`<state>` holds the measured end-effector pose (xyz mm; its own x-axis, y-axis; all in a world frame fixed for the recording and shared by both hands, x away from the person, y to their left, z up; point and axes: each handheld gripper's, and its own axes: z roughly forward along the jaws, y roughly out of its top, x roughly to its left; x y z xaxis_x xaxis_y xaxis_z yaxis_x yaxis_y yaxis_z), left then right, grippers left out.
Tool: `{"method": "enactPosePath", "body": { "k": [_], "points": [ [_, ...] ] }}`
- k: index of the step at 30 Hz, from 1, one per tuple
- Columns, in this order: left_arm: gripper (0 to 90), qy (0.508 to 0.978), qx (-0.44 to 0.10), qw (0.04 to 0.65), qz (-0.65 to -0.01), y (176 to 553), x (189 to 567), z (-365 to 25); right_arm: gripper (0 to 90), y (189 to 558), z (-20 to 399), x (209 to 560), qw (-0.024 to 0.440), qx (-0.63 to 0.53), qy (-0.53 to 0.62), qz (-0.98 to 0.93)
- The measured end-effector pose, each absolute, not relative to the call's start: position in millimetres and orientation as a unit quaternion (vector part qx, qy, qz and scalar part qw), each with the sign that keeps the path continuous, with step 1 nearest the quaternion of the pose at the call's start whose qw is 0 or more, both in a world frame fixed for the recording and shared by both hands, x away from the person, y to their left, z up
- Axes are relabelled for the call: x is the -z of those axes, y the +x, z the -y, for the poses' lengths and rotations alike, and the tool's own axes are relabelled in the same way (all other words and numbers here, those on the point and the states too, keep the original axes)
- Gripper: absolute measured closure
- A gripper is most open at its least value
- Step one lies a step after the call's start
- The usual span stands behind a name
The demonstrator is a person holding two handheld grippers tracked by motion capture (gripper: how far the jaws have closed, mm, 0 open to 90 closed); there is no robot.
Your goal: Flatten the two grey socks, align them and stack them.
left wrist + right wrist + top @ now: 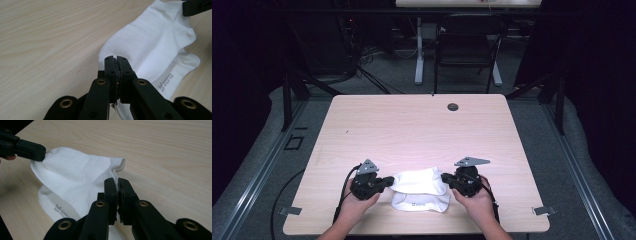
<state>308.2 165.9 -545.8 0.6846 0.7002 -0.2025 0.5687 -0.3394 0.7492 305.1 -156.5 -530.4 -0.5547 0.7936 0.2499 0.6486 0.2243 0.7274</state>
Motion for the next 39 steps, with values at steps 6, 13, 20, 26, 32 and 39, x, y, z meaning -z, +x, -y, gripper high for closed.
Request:
{"method": "enactPosePath", "body": {
  "k": [6, 13, 20, 26, 32, 39],
  "points": [
    [88.0, 0.816, -0.072, 0.422, -0.389, 298.2, 545.1, -164.6, 86.4, 293.3, 160.7, 531.2, 0.083, -0.415, 0.461, -0.780],
    [88.0, 0.821, -0.069, 0.418, -0.384, 288.4, 546.4, -162.3, 86.4, 284.0, 161.3, 532.6, 0.081, -0.409, 0.458, -0.785],
    [88.0, 0.822, -0.063, 0.413, -0.386, 283.2, 552.7, -159.7, 86.3, 279.4, 162.5, 535.6, 0.079, -0.405, 0.456, -0.788],
    [88.0, 0.828, -0.061, 0.403, -0.384, 279.4, 560.4, -154.4, 86.4, 278.7, 162.1, 542.0, 0.076, -0.397, 0.460, -0.791],
    [87.9, 0.832, -0.063, 0.399, -0.380, 277.1, 562.2, -153.2, 86.3, 279.6, 163.3, 547.1, 0.071, -0.394, 0.463, -0.791],
    [87.9, 0.832, -0.066, 0.396, -0.382, 275.3, 564.1, -154.0, 86.3, 279.1, 163.5, 549.2, 0.067, -0.392, 0.461, -0.793]
  ]
}}
